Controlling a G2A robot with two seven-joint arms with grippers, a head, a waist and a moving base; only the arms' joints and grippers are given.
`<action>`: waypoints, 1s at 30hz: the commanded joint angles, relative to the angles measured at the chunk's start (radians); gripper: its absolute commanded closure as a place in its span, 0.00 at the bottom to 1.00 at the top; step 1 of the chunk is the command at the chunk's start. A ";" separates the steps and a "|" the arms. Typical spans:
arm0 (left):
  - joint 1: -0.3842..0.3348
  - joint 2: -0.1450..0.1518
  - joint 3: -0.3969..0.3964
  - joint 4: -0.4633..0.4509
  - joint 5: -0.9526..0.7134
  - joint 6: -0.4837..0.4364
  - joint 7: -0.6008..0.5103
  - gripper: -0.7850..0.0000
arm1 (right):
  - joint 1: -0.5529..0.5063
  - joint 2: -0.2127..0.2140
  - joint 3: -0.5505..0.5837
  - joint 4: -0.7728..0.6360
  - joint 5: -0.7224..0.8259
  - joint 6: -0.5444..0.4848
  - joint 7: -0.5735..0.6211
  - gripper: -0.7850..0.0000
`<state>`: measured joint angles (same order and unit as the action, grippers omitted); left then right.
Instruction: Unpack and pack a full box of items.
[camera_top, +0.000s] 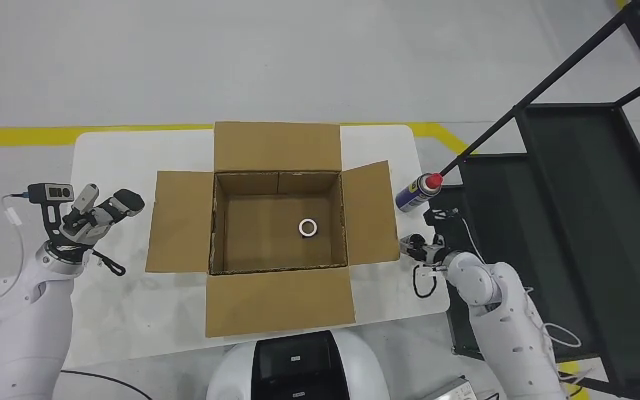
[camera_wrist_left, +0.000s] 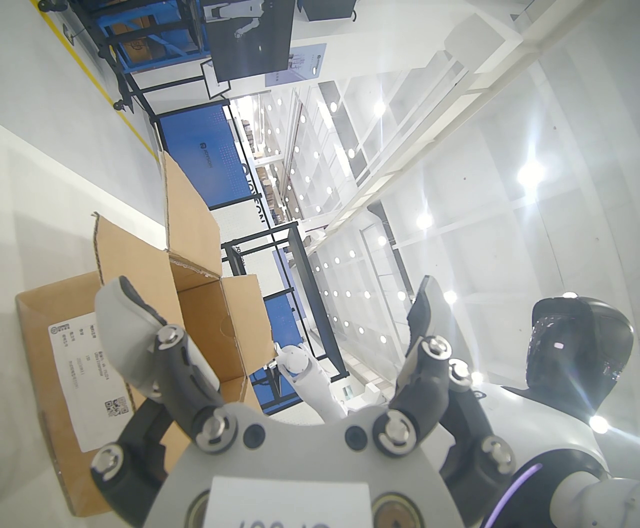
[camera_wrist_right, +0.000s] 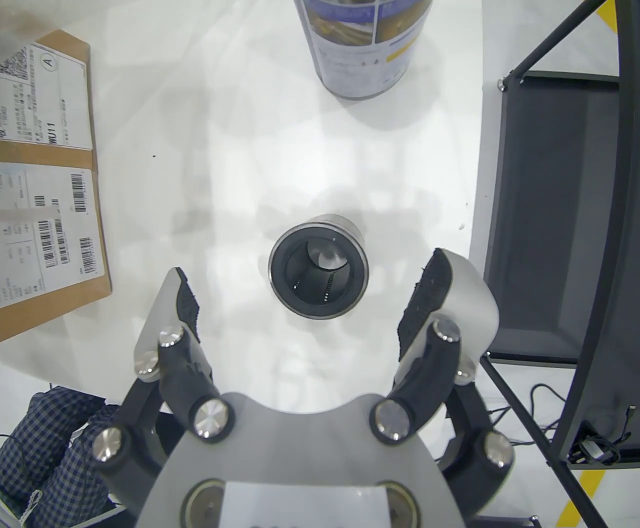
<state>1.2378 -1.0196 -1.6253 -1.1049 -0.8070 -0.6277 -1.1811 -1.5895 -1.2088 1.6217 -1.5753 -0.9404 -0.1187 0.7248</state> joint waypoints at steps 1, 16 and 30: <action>0.000 0.000 0.000 0.000 0.000 0.000 0.000 0.00 | 0.018 0.000 -0.013 0.021 -0.003 0.010 0.000 0.00; 0.000 0.000 0.000 0.000 0.000 0.000 0.000 0.00 | 0.071 -0.001 -0.056 0.088 -0.030 0.082 -0.039 1.00; 0.000 0.000 0.000 0.000 0.000 0.000 0.000 0.00 | -0.035 0.006 -0.050 -0.070 -0.124 0.156 -0.071 1.00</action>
<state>1.2378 -1.0196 -1.6253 -1.1049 -0.8070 -0.6277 -1.1811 -1.6082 -1.2037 1.5656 -1.6183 -1.0660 0.0341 0.6533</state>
